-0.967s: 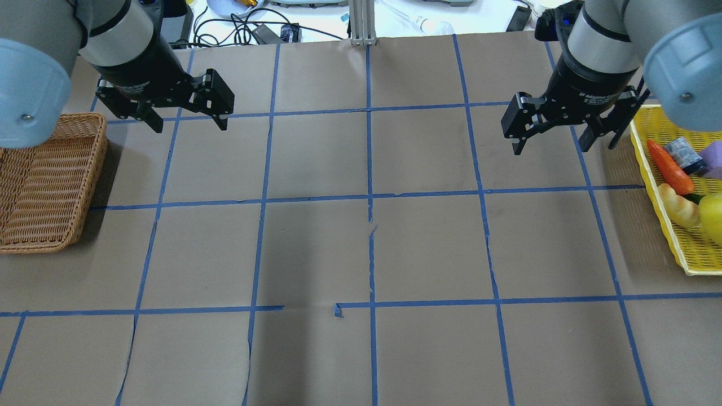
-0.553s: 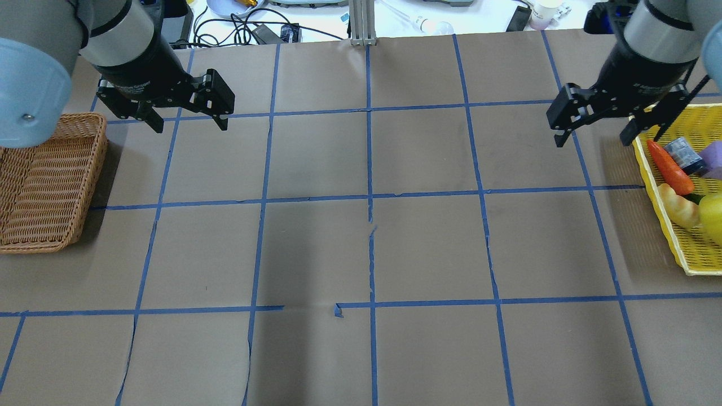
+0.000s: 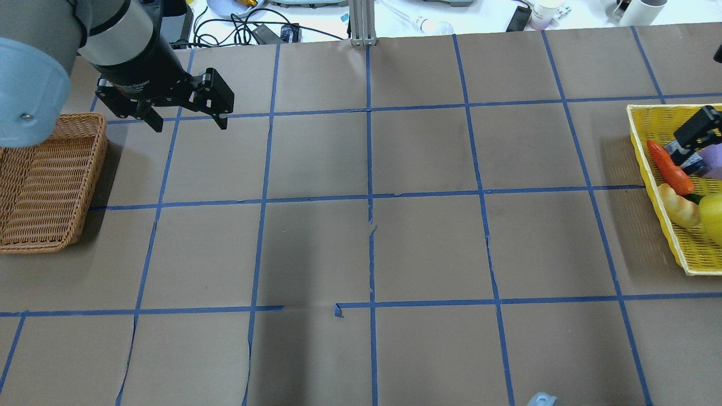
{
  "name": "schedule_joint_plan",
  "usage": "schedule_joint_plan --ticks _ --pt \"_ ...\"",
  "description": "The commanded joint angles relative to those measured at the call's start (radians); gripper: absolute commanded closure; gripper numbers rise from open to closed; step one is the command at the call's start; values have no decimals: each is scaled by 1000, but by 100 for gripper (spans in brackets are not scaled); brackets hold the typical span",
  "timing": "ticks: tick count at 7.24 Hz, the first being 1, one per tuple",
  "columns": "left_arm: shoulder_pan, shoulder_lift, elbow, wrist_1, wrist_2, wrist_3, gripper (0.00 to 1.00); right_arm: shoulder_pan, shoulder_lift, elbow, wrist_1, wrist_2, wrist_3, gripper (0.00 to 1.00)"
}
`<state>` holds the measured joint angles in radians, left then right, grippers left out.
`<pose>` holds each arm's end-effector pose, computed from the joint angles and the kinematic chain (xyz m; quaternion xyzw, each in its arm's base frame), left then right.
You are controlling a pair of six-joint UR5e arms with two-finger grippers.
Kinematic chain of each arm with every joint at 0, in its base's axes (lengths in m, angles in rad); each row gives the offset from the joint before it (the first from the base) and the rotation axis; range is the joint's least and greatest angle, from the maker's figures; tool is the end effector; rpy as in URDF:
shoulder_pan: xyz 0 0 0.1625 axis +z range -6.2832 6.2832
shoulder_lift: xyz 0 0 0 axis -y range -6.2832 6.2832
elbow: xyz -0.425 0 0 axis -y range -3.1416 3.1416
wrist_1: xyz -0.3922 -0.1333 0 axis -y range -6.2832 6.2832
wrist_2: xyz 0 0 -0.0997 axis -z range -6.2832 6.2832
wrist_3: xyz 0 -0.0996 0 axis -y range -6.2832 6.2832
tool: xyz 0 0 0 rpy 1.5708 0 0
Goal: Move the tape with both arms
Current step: 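Reach the right gripper into the yellow basket and grasp the yellow tape roll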
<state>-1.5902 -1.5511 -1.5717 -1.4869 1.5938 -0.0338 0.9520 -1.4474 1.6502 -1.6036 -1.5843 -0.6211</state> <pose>-0.1406 -0.4905 0.5060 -0.0078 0.9986 -0.0516 0.0101 -0.1929 -0.4984 0.3903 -0.0017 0.9964 0.0730 0.0438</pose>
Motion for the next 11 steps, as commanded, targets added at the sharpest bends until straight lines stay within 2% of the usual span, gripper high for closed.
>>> schedule_joint_plan --ticks 1,4,8,9,11 --pt "1 -1 2 -1 -2 0 0 -129 86 29 -98 7 -170 0" --pt "1 -3 7 1 -2 0 0 -225 134 143 -267 4 -248 0" --pt "3 -1 4 0 -2 0 0 -271 220 152 -337 0 -252 0" --pt "3 -1 4 1 -2 0 0 -271 222 154 -337 1 -253 14" --pt "1 -1 2 -1 -2 0 0 -271 220 152 -337 -3 -243 83"
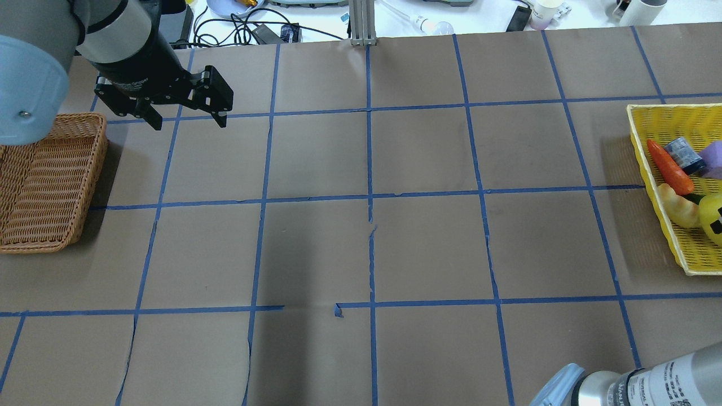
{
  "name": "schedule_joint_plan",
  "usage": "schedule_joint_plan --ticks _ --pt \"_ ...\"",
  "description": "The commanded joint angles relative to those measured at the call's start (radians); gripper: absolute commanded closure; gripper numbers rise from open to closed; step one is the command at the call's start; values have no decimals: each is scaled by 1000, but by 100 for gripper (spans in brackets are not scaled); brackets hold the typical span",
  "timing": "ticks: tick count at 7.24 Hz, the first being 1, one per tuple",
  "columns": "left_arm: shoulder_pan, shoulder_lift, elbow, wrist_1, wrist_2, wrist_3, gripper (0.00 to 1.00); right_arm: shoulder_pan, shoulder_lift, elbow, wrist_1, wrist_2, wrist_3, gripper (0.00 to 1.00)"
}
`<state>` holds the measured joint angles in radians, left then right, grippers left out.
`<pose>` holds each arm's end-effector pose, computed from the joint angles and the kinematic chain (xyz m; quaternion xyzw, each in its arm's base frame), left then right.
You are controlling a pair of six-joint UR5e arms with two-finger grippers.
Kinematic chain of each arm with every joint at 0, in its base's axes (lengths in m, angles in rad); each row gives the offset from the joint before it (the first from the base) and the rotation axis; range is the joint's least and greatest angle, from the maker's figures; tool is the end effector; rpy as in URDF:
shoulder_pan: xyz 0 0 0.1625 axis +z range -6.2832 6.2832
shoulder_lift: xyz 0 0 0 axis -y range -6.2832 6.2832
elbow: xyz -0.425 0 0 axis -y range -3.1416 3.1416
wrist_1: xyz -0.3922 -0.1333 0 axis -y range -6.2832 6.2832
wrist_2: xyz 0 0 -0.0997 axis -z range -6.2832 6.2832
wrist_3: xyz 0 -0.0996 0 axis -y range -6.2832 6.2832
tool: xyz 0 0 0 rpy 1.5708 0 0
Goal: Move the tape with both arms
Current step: 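Reach the right gripper into the yellow basket and grasp the yellow tape roll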
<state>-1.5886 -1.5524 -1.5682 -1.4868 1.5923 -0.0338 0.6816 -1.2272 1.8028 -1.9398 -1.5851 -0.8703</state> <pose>-0.1399 -0.4915 0.5071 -0.0086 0.9985 -0.0527 0.0094 -0.3435 -0.4485 0.2312 0.0087 0.9946 0.0712 0.0749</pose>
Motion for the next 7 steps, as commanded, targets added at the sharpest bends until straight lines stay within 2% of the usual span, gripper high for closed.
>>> schedule_joint_plan --ticks 1,3,5,7 --pt "-1 0 -3 0 0 0 0 0 0 -2 2 -4 4 99" --pt "-1 0 -3 -1 0 0 0 0 -17 -11 27 -12 -3 100" --pt "-1 2 -4 0 0 0 0 7 -98 -13 114 -1 0 100" --pt "1 2 -3 0 0 0 0 28 -133 -35 143 4 8 100"
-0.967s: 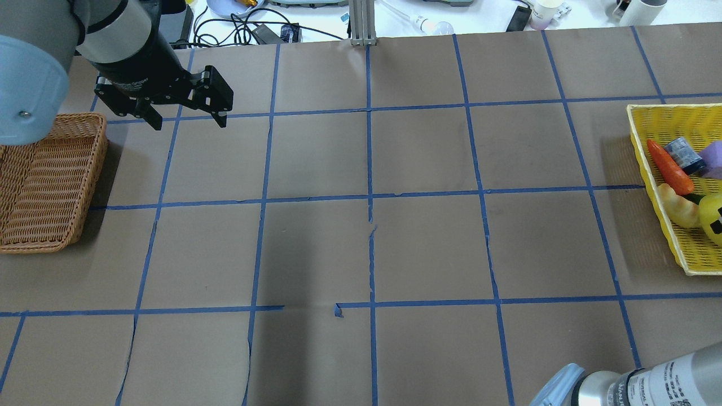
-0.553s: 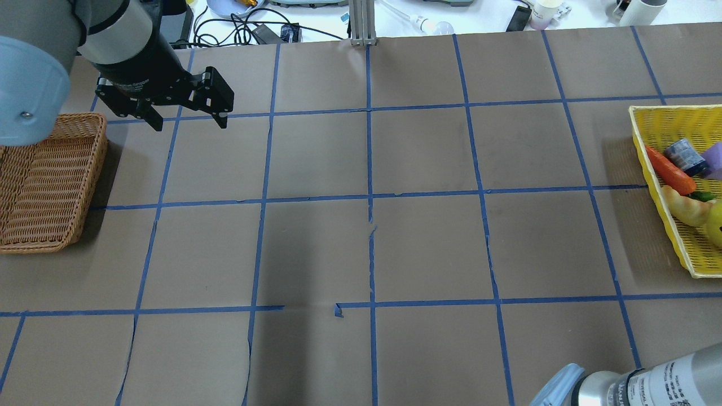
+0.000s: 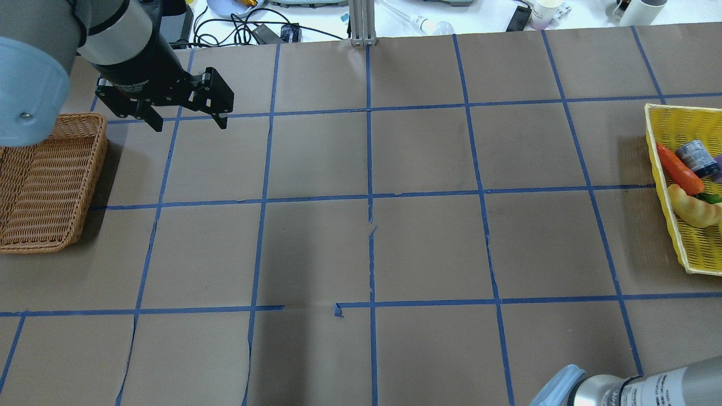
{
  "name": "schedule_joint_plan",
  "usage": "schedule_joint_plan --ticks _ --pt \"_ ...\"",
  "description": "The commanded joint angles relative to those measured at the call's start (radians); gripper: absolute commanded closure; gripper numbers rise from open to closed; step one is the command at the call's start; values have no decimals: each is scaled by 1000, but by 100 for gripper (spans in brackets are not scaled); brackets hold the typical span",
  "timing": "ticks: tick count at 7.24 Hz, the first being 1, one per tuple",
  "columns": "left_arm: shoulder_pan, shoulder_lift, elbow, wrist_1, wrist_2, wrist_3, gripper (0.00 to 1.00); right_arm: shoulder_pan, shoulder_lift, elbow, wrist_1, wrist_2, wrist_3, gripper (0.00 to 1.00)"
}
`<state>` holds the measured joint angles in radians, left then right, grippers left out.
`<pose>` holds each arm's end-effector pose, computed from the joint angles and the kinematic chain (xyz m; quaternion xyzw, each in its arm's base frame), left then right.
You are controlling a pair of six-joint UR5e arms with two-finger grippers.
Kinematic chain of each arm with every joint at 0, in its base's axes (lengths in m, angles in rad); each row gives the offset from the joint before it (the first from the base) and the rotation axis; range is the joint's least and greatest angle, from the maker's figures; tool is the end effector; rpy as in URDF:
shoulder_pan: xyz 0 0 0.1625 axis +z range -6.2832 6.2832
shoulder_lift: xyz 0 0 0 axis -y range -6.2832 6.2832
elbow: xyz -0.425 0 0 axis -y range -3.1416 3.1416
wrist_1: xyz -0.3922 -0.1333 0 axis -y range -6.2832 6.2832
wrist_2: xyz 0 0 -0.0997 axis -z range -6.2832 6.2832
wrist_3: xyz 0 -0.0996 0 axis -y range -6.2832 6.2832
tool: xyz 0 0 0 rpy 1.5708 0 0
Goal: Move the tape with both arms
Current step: 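Reach the right gripper into the yellow basket and grasp the yellow tape roll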
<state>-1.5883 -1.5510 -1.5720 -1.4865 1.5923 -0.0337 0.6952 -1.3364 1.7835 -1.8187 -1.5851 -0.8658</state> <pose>-0.1398 -0.4907 0.5059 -0.0086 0.9986 -0.0517 0.0094 -0.3228 -0.4410 0.2890 0.0042 0.9950 0.0695 0.0715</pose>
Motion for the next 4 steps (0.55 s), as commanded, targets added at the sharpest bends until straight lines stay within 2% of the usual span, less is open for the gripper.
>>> schedule_joint_plan --ticks 1,2,3,4 --pt "-1 0 1 0 0 0 0 67 -44 -66 63 4 11 100" --pt "1 0 3 0 0 0 0 181 -67 -134 143 -1 107 100" --pt "1 0 3 0 0 0 0 336 -82 -203 254 5 325 100" --pt "2 0 6 0 0 2 0 503 -78 -237 274 5 564 100"
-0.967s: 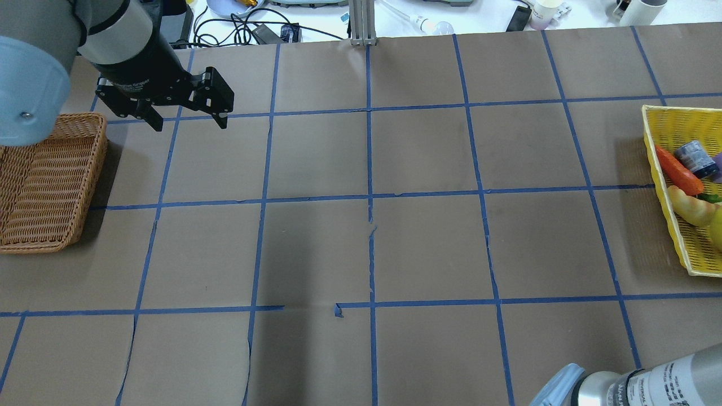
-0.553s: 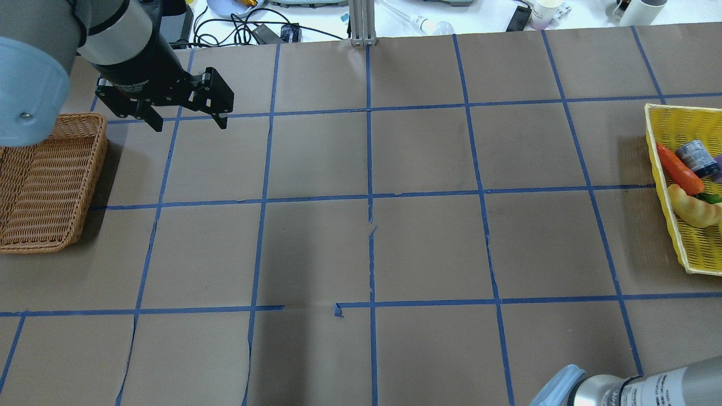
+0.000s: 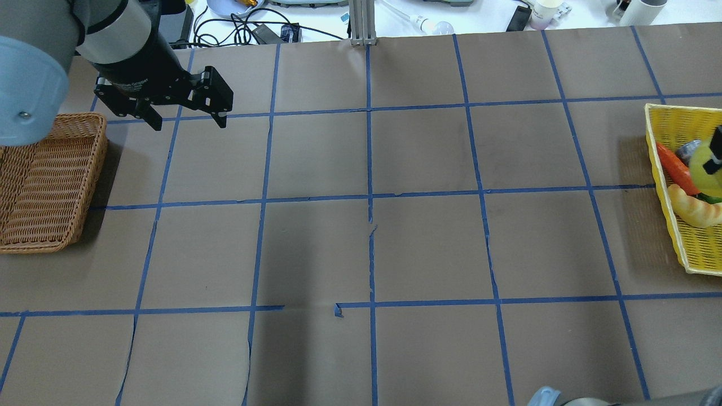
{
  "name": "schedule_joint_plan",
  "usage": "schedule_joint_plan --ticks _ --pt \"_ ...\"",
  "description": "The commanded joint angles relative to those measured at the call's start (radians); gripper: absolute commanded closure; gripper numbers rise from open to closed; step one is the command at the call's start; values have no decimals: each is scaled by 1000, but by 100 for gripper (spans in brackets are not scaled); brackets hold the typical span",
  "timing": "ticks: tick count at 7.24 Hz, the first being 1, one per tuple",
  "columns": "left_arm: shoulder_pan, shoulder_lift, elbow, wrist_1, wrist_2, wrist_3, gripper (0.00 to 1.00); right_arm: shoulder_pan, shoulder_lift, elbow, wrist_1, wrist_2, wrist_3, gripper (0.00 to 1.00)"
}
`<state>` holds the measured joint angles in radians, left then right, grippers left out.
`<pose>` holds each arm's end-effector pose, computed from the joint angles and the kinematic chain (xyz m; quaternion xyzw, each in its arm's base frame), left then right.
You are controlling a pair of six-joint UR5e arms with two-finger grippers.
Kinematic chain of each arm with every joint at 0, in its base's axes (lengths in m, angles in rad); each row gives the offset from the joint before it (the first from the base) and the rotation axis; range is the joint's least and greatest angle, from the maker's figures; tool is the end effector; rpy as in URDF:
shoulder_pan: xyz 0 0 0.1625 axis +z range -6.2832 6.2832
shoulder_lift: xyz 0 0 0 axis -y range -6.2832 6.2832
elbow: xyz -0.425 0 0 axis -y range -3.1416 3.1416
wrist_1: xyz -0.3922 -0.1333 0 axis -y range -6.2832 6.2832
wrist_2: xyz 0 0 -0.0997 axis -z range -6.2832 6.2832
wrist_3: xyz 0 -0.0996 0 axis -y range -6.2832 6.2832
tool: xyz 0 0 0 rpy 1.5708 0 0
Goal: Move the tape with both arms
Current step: 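Carry the tape roll with the right gripper to the table center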
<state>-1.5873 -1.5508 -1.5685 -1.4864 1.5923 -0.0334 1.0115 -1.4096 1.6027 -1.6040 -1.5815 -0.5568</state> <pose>-0.1393 -0.4911 0.5078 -0.0090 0.9985 -0.0536 0.0094 -0.1721 -0.5242 0.3925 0.0008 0.9968 0.0706 0.0378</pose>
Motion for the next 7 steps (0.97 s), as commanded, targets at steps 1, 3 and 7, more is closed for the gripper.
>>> schedule_joint_plan --ticks 1,3,7 --pt "1 0 1 0 0 0 0 346 12 -56 52 9 526 100" --pt "6 2 4 -2 0 1 0 580 111 -59 -81 144 1015 100" --pt "9 2 5 -2 0 0 0 737 351 -87 -339 443 1506 100"
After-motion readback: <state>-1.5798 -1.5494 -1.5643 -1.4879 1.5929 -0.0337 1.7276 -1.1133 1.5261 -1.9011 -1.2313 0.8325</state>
